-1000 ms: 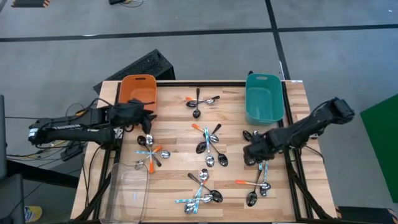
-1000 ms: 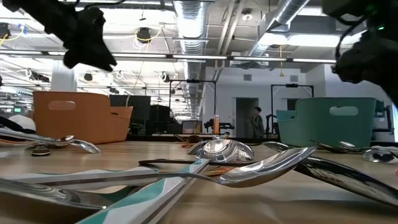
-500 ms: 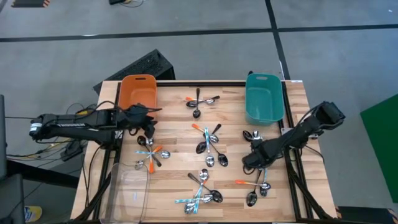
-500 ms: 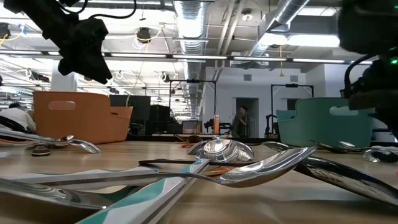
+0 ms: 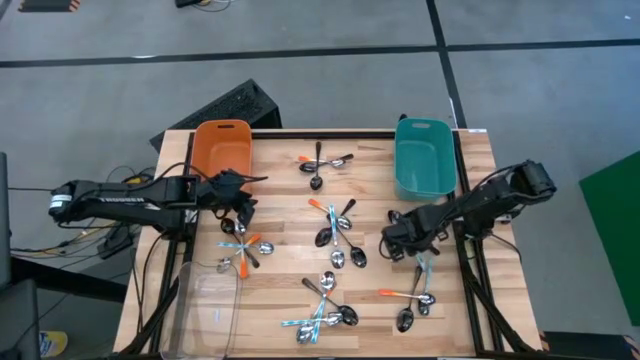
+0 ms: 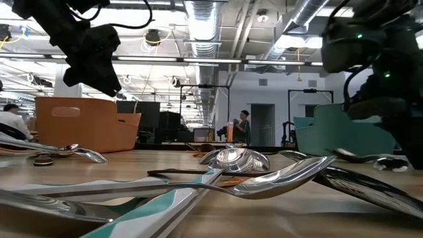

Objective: Sort silverware by color (type)
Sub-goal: Put the blue patterned spoon into the blue bin

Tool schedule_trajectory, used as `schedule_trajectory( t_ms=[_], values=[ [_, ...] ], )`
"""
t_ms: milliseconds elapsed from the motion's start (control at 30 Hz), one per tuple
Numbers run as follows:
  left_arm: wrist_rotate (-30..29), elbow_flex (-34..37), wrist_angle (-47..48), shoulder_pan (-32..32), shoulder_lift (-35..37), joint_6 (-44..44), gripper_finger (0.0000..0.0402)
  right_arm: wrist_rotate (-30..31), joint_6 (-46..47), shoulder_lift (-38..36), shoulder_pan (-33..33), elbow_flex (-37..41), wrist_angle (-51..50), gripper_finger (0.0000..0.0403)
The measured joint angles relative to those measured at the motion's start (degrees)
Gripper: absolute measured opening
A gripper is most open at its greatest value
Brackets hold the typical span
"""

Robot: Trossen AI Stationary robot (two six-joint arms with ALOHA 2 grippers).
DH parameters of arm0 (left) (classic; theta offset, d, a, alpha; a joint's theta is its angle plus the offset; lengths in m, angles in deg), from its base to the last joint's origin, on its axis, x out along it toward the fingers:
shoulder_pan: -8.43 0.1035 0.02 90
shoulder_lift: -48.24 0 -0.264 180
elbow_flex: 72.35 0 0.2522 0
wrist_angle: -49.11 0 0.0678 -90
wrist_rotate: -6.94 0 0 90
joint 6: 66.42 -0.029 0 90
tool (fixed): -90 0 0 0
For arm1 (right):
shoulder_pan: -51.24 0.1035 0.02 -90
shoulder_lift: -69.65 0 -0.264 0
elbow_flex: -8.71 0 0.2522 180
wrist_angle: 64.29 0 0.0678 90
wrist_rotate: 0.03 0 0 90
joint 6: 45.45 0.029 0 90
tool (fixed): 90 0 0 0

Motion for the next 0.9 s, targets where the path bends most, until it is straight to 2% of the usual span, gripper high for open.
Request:
schedule_trajectory(
  t_ms=[67,167,367,500,700,900],
  values=[
    [-0.01,0.0,-0.08,0.0,0.02,1.05,0.0128,-1.32,-3.15,-0.71,-0.87,0.09,-0.09,0.0039],
    [0.07,0.0,-0.04,0.0,0.02,2.24,0.0128,-1.71,-4.35,-3.07,-1.07,0.11,-1.05,0.0039],
    [0.7,0.0,-0.11,0.0,0.02,2.39,0.0128,-3.7,-2.61,-13.79,-0.34,-1.7,-1.72,0.0039],
    [0.18,0.0,-0.83,0.0,0.02,2.39,0.0128,-1.37,-3.52,-21.74,-2.37,-3.54,-0.04,0.0039],
    [-0.42,0.0,-4.34,0.0,0.02,2.51,0.0128,5.67,-10.28,-30.42,-12.79,-6.81,-0.44,0.0039],
    [-0.51,0.0,-5.06,0.0,0.02,3.77,0.0128,6.48,-22.78,-33.77,-28.69,-9.73,-0.04,0.0039]
  ],
)
